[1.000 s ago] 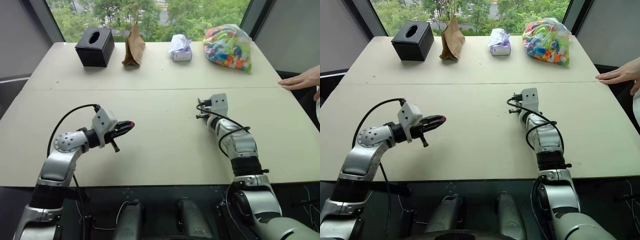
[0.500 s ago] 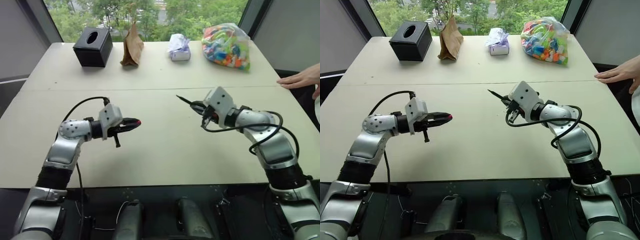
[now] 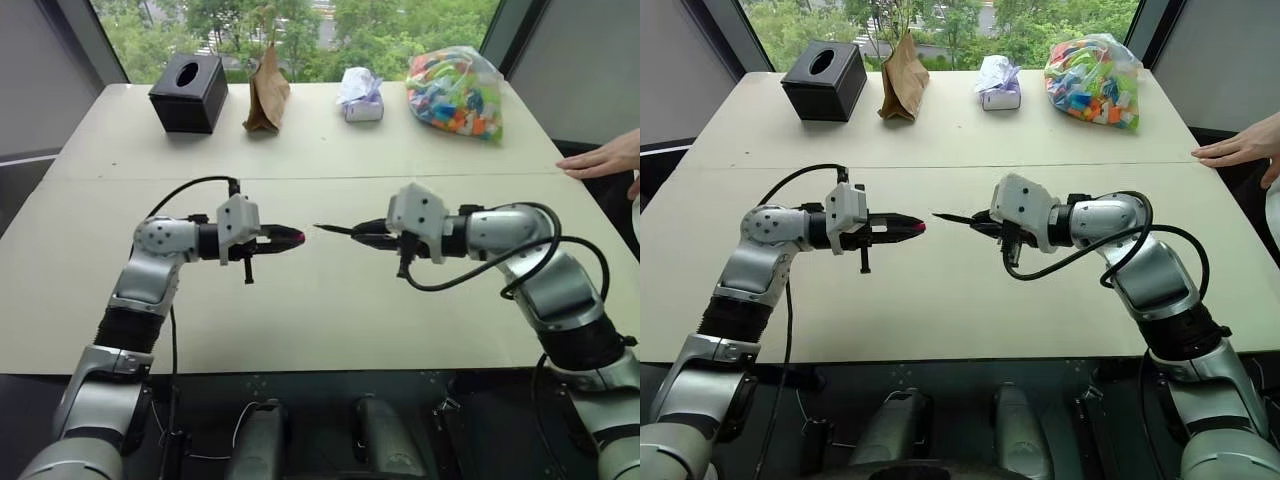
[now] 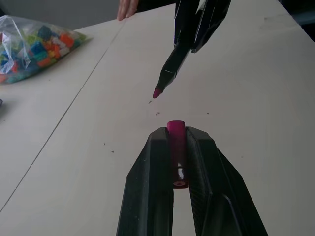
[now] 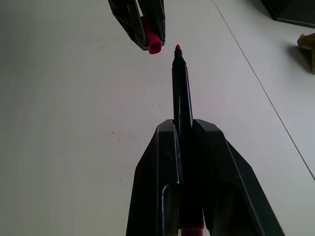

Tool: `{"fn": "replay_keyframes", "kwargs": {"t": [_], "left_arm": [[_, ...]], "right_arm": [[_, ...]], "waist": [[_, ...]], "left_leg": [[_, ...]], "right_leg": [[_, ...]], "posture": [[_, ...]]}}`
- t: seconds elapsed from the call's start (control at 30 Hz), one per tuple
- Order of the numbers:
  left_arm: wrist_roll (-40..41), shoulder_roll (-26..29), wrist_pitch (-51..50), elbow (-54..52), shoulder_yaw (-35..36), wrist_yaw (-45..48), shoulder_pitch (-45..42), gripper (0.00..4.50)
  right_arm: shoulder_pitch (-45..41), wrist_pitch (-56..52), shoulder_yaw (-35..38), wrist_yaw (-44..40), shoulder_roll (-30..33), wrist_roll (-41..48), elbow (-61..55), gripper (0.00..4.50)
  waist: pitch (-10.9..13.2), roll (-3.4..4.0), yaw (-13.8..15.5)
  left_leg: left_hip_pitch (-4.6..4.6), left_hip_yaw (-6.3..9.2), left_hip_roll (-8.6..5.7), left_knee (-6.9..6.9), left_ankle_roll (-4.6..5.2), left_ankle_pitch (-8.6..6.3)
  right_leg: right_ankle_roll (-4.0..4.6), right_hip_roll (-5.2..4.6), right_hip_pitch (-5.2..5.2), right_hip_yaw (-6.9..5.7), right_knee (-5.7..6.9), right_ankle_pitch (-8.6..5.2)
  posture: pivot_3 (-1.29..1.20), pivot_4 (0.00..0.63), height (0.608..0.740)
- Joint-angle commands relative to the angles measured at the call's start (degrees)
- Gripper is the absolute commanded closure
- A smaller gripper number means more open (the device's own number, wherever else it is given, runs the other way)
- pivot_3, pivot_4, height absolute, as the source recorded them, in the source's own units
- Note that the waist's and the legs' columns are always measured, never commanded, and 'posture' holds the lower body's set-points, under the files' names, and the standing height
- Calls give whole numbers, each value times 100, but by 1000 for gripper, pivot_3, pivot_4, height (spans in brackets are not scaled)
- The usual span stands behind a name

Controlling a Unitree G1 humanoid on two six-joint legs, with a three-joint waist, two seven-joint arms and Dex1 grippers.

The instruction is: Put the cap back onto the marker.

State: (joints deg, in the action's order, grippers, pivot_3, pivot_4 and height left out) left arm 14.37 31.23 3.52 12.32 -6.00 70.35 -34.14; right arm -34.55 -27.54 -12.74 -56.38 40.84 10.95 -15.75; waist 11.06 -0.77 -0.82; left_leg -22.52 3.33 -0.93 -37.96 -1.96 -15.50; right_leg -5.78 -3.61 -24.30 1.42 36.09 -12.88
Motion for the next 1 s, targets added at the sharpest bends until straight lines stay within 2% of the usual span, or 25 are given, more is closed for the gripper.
{"fn": "replay_keyframes", "kwargs": {"t": [0.03,1.0], "left_arm": [[95,-3,-24,-249,35,-4,-102,4500],[89,-203,-43,-237,-78,105,-210,4500]], "right_arm": [[-147,40,74,-94,9,53,-118,4467],[-173,-179,-12,-153,-102,82,-445,4467]], "waist": [[0,0,0],[0,0,2]], "left_leg": [[0,0,0,0,0,0],[0,0,0,0,0,0]], "right_leg": [[0,0,0,0,0,0],[0,0,0,0,1,0]], "posture": [[0,150,740],[0,150,740]]}}
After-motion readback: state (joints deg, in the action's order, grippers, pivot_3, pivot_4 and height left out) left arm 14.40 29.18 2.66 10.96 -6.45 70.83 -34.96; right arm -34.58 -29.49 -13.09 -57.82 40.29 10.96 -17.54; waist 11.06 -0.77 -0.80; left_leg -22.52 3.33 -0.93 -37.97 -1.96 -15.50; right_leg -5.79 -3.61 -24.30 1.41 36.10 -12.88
